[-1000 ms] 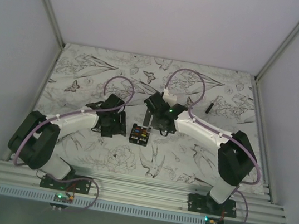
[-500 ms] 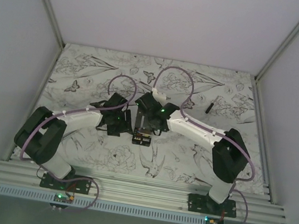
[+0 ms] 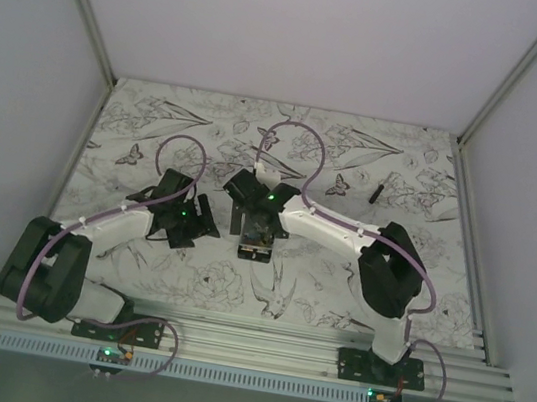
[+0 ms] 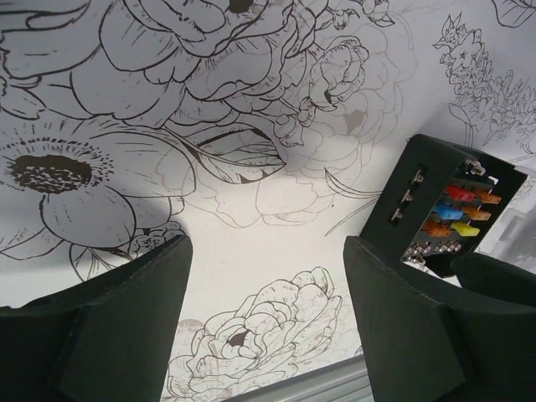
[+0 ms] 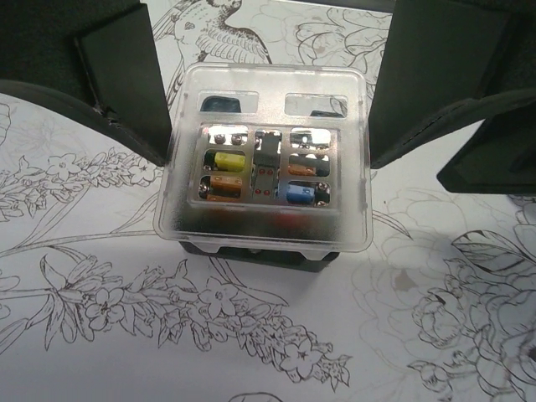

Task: Snap on the fuse box
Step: Close the fuse box cover on the fuse box base.

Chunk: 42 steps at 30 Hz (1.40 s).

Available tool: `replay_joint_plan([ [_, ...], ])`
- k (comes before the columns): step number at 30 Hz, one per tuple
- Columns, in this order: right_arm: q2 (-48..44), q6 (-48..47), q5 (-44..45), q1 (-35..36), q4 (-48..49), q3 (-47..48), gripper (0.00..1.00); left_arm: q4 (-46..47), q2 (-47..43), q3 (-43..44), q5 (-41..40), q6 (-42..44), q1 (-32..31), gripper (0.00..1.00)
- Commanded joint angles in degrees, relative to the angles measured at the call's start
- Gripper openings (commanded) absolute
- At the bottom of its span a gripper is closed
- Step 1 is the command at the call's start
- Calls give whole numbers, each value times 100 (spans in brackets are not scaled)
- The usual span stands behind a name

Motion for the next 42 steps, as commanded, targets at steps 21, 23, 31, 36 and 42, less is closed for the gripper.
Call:
replay_joint_plan([
  [21, 429, 524, 383, 163, -240, 300, 85, -268, -75, -175, 116, 164, 121, 82],
  [23, 438, 540, 421, 163, -230, 291, 86, -268, -80, -171, 127, 164, 125, 82],
  [31, 533, 552, 459, 162, -209, 281, 89, -264, -94, -174, 145, 168, 126, 82],
  [36, 566, 522, 448, 166, -191, 274, 90, -269, -94, -173, 169, 159, 126, 82],
  [42, 622, 507, 521, 161, -195, 267, 92, -266, -112, -173, 177, 163, 127, 82],
])
